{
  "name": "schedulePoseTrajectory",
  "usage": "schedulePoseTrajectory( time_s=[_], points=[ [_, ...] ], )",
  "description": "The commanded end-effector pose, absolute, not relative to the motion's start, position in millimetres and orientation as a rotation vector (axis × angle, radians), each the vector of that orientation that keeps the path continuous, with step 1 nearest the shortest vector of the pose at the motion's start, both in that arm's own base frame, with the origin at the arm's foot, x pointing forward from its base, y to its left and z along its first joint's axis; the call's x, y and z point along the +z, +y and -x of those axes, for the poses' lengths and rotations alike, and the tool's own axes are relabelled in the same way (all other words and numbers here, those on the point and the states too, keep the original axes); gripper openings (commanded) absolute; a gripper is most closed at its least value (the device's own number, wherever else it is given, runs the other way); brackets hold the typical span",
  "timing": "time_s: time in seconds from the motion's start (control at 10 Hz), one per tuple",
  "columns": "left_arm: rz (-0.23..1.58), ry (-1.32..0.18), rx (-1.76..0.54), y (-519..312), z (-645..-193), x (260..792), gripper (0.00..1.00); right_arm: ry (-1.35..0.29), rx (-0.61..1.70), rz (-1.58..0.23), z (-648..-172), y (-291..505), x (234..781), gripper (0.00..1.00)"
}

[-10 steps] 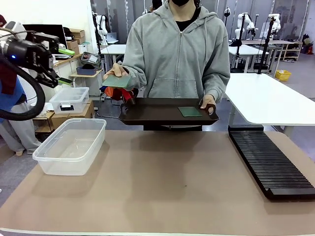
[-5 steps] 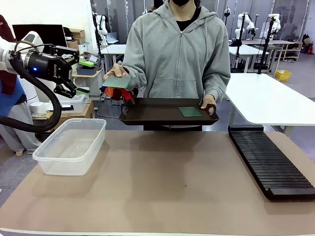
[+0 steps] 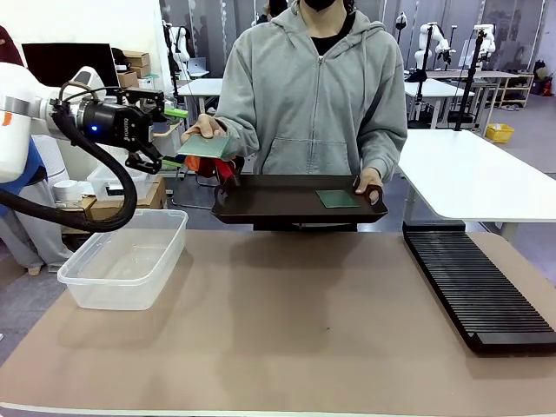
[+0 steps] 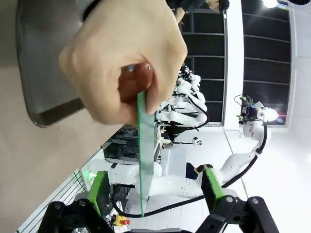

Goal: Sort PCBs into racks and boxes based on the side picked up.
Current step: Pick up the Blank PCB handed by the Human.

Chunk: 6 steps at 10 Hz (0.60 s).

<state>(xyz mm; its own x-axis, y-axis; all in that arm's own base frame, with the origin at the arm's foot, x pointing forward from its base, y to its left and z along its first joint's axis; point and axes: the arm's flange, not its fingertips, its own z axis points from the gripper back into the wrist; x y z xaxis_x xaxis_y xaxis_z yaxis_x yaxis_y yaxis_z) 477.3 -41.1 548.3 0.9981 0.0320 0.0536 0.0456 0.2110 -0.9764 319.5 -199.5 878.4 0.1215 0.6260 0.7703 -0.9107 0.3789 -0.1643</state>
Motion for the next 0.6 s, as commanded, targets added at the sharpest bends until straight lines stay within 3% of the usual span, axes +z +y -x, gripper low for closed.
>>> schedulePoseTrajectory(
  time_s=[0.0,0.2,0.3,0.5],
  points=[
    [1.41,-0.066,-0.036,-49,-491,547,1.0,-0.892,1.18,-0.405,-317,-198,878,1.0],
    [1.423,-0.01,-0.149,-35,-491,552,1.0,-0.892,1.18,-0.405,-317,-198,878,1.0],
    [1.39,-0.047,-0.025,-51,-488,546,1.0,-0.892,1.18,-0.405,-317,-198,878,1.0],
    [1.377,-0.098,-0.089,-41,-484,550,1.0,-0.892,1.18,-0.405,-317,-198,878,1.0]
  ],
)
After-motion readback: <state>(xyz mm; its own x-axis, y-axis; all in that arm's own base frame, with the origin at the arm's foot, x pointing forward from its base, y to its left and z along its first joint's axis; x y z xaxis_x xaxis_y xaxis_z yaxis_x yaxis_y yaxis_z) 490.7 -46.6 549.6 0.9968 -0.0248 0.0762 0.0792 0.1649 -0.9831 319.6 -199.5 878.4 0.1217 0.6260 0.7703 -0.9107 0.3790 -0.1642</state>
